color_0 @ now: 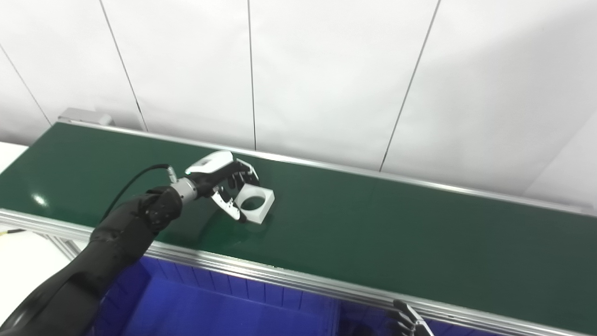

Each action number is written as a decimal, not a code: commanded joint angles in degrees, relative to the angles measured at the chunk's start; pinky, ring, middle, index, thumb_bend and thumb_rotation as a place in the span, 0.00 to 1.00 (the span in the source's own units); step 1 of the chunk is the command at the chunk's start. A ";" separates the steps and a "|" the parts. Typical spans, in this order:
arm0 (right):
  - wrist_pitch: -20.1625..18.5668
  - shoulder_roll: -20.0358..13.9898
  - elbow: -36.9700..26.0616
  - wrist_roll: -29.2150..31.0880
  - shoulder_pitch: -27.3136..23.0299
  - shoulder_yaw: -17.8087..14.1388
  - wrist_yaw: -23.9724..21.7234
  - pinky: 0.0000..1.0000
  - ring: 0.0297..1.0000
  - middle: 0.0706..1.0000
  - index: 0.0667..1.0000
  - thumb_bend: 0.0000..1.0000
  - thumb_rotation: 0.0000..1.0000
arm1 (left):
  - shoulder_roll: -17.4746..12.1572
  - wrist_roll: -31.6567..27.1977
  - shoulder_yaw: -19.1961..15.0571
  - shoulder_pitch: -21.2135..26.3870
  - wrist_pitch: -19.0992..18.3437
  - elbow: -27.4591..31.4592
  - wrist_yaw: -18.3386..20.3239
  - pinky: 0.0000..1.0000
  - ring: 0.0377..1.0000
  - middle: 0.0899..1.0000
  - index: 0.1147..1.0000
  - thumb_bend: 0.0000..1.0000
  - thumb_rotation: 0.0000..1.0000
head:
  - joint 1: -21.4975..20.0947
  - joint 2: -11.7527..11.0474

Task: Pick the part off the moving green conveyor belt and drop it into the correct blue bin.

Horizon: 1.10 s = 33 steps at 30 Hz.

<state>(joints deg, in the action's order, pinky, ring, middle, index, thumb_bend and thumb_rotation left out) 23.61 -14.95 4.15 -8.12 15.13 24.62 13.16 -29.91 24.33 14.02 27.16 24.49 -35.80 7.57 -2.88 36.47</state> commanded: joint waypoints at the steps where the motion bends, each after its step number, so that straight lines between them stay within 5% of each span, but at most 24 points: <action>1: 3.31 0.45 -2.19 -0.68 -0.04 0.04 0.18 0.69 0.74 0.79 0.86 0.84 0.31 | -3.80 -4.22 -2.29 0.58 2.41 5.68 -2.80 0.47 0.50 0.42 0.46 0.51 0.00 | 0.06 -0.05; 7: 3.31 1.96 -2.53 -2.40 0.18 -0.03 1.09 0.71 0.75 0.79 0.87 0.84 0.34 | -5.90 -13.03 -3.37 -3.59 2.43 13.21 -4.69 0.47 0.50 0.42 0.46 0.51 0.00 | -4.56 2.57; 17: 3.28 4.34 -3.26 -3.06 0.02 -1.42 0.32 0.70 0.75 0.79 0.88 0.84 0.38 | -2.88 -20.28 -6.01 -13.26 2.44 21.54 -4.20 0.44 0.48 0.42 0.46 0.51 0.00 | -9.28 7.14; 25: 3.25 6.01 -4.83 -4.01 0.25 -3.16 -0.84 0.70 0.75 0.78 0.87 0.84 0.37 | 0.19 -20.36 -3.65 -21.47 2.44 25.66 -4.47 0.45 0.48 0.41 0.47 0.51 0.00 | -13.05 11.01; 33: 3.17 7.43 -6.32 -4.37 0.95 -5.41 -2.75 0.69 0.74 0.78 0.86 0.84 0.38 | 1.63 -16.59 2.67 -28.07 2.44 29.96 -7.44 0.41 0.46 0.41 0.47 0.51 0.00 | -12.35 12.44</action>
<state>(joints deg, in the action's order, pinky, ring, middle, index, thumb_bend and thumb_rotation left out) 23.64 -8.06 0.05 -12.36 15.75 19.56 10.89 -27.78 7.05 16.56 -1.32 25.73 -8.01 1.69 -15.30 48.87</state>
